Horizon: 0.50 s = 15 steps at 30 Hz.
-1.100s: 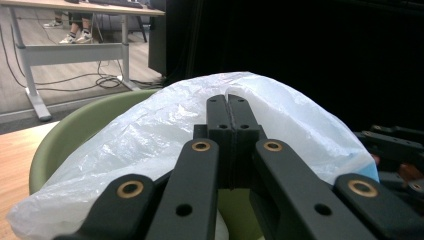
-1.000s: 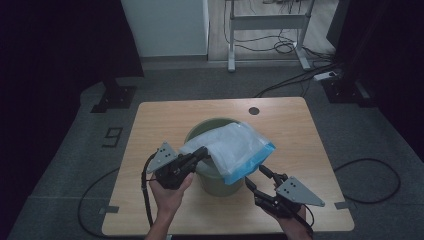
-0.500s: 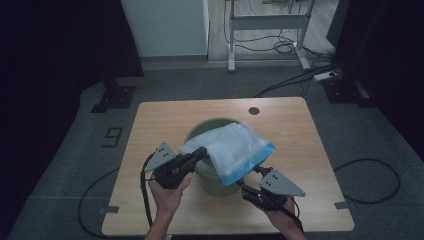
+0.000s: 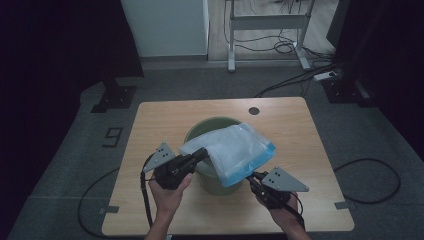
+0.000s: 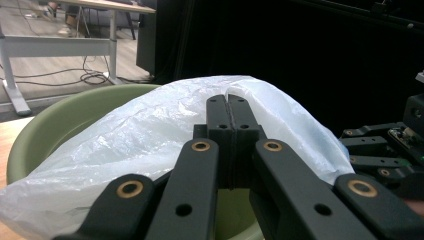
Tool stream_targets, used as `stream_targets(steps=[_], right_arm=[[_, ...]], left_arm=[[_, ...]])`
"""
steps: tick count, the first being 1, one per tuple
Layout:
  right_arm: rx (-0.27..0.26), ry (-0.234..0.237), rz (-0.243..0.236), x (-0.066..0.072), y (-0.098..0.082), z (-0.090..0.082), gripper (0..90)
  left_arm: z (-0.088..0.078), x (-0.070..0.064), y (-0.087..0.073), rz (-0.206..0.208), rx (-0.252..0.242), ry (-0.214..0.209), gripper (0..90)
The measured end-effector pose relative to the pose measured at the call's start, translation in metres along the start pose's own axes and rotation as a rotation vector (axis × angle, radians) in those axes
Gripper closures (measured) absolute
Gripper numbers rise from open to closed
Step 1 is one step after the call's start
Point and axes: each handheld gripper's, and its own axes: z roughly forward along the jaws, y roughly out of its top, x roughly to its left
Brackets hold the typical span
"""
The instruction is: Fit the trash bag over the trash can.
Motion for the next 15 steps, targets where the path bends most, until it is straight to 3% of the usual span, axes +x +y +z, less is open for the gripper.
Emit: stream_targets(steps=[15], right_arm=[[-0.052, -0.001, -0.024, -0.016, 0.023, -0.021, 89.1]], left_arm=[[-0.013, 0.009, 0.009, -0.026, -0.036, -0.008, 90.0]])
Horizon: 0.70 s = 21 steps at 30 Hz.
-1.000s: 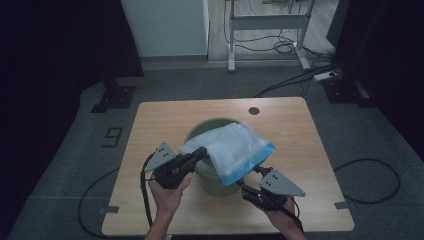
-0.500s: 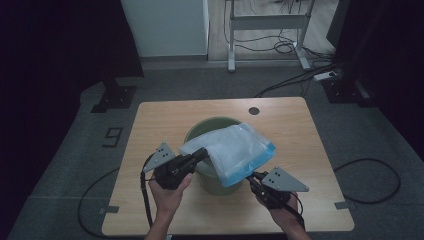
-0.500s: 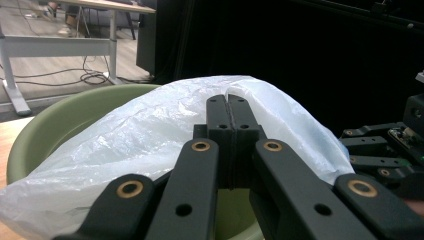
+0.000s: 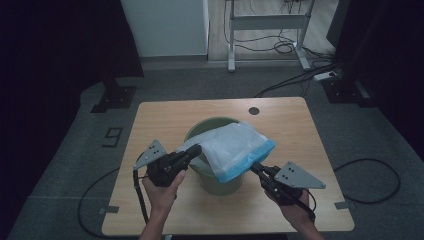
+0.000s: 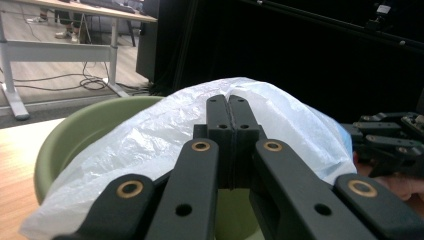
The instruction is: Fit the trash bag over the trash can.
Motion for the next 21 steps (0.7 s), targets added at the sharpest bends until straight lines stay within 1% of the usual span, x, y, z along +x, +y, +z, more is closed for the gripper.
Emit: stream_targets(steps=[2, 4, 7, 11, 17, 21], right_arm=[[-0.003, -0.004, 0.006, -0.004, 0.004, -0.001, 89.1], [-0.006, -0.009, 0.008, -0.010, 0.011, -0.002, 89.1], [-0.010, -0.019, 0.008, -0.017, 0.018, -0.003, 89.2], [-0.012, -0.045, 0.014, -0.027, 0.023, -0.004, 89.1], [-0.008, -0.114, 0.042, -0.049, 0.024, -0.001, 89.1], [-0.014, -0.151, 0.062, -0.064, 0.028, -0.003, 89.1]], left_arm=[[-0.002, 0.002, 0.002, -0.002, 0.003, -0.009, 90.0], [-0.004, 0.003, 0.003, 0.002, 0.006, -0.010, 89.9], [-0.008, 0.006, 0.004, -0.001, -0.001, -0.015, 90.0], [-0.016, 0.014, 0.005, -0.022, -0.021, -0.025, 90.0], [-0.026, 0.027, 0.012, -0.035, -0.046, -0.022, 90.0], [-0.033, 0.039, 0.020, -0.065, -0.072, -0.026, 90.0]])
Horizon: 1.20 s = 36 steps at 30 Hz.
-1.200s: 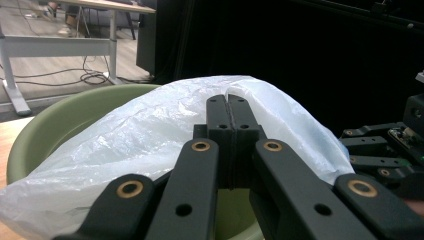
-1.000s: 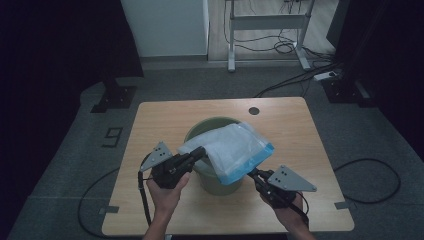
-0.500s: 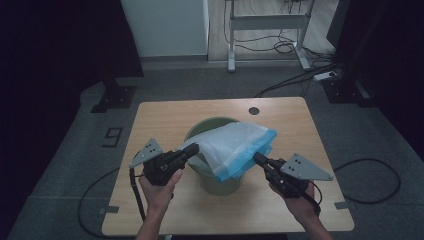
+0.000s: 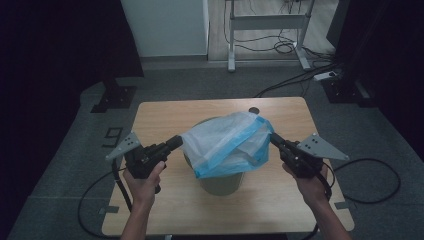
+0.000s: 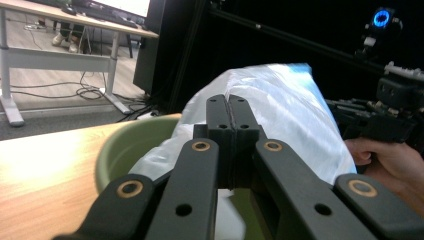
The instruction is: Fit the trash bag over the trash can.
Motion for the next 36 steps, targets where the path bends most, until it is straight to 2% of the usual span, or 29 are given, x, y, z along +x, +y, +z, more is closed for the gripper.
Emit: stream_targets(steps=[5, 11, 16, 18, 19, 21, 26, 28, 29, 30, 33, 36], right_arm=[[-0.018, -0.029, 0.012, -0.014, 0.006, -0.008, 89.1], [-0.047, -0.054, 0.032, -0.027, 0.011, -0.020, 89.1], [-0.048, -0.039, 0.024, -0.025, 0.008, -0.023, 89.0], [-0.039, -0.027, 0.021, -0.021, 0.003, -0.021, 88.9], [-0.034, -0.018, 0.023, -0.019, -0.001, -0.019, 88.9], [-0.026, -0.005, 0.023, -0.014, -0.005, -0.015, 88.9], [-0.015, 0.020, 0.004, 0.000, -0.005, -0.008, 88.9], [-0.003, 0.023, -0.011, 0.006, -0.004, -0.006, 88.9], [0.003, 0.021, -0.021, 0.009, -0.004, -0.005, 88.9], [0.005, 0.018, -0.025, 0.010, -0.004, -0.005, 88.9], [0.013, 0.018, -0.017, 0.012, -0.004, -0.004, 88.9], [0.024, 0.018, -0.006, 0.012, -0.006, -0.003, 88.9]], left_arm=[[-0.005, 0.011, 0.009, -0.032, -0.020, -0.011, 90.0], [-0.009, 0.016, 0.012, -0.034, -0.016, -0.006, 89.9], [-0.012, 0.017, 0.004, -0.043, 0.001, -0.003, 89.2], [-0.012, 0.017, -0.002, -0.049, 0.019, 0.011, 81.1], [-0.012, 0.016, -0.004, -0.044, 0.024, 0.015, 72.9], [-0.013, 0.012, -0.008, -0.024, 0.039, 0.019, 61.5], [-0.017, -0.004, -0.011, 0.070, 0.073, 0.060, 34.6], [-0.019, -0.011, -0.010, 0.123, 0.086, 0.139, 27.2], [-0.020, -0.012, -0.010, 0.135, 0.089, 0.149, 24.7], [-0.021, -0.013, -0.011, 0.143, 0.092, 0.140, 24.1], [-0.020, -0.019, -0.013, 0.177, 0.130, 0.145, 22.3], [-0.017, -0.028, -0.019, 0.197, 0.153, 0.118, 22.4]])
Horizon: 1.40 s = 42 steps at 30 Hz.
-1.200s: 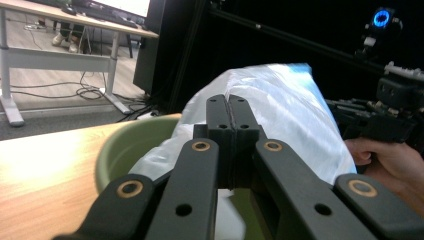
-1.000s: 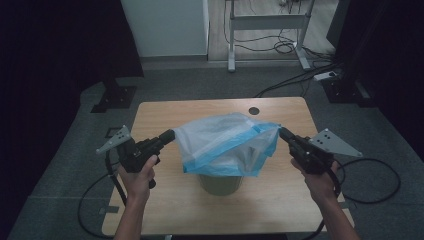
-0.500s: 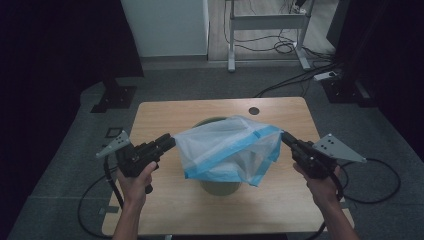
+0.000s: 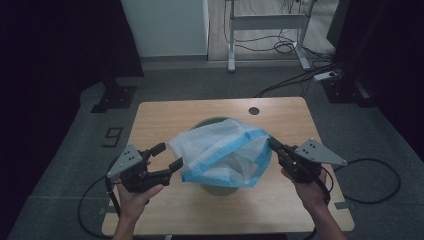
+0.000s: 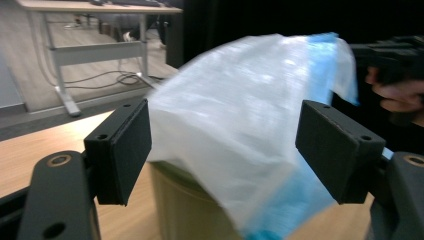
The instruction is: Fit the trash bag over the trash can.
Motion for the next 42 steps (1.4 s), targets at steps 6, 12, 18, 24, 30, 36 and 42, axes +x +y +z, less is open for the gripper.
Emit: stream_targets(steps=[6, 12, 18, 24, 30, 36, 42], right_arm=[[0.005, 0.013, 0.011, 0.003, -0.005, 0.001, 88.9], [0.006, 0.026, 0.015, 0.005, -0.008, 0.000, 88.9], [0.001, 0.038, 0.015, 0.007, -0.009, -0.003, 88.9], [-0.005, 0.032, 0.014, 0.004, -0.008, -0.006, 88.9], [-0.017, 0.011, 0.016, -0.004, -0.006, -0.013, 88.9], [-0.029, -0.011, 0.022, -0.013, -0.004, -0.020, 88.9], [-0.042, -0.015, 0.005, -0.018, 0.006, -0.018, 88.8]], left_arm=[[0.021, -0.018, -0.009, 0.046, 0.073, -0.006, 18.8], [0.042, -0.027, -0.014, 0.088, 0.151, 0.013, 19.4], [0.051, -0.032, -0.015, 0.121, 0.162, 0.021, 47.1], [0.047, -0.026, -0.010, 0.087, 0.130, -0.053, 81.2], [0.035, -0.012, -0.003, 0.023, 0.066, -0.100, 89.1], [0.022, 0.008, 0.007, -0.053, 0.013, -0.142, 89.5], [0.022, 0.021, 0.020, -0.075, 0.011, -0.158, 89.5]])
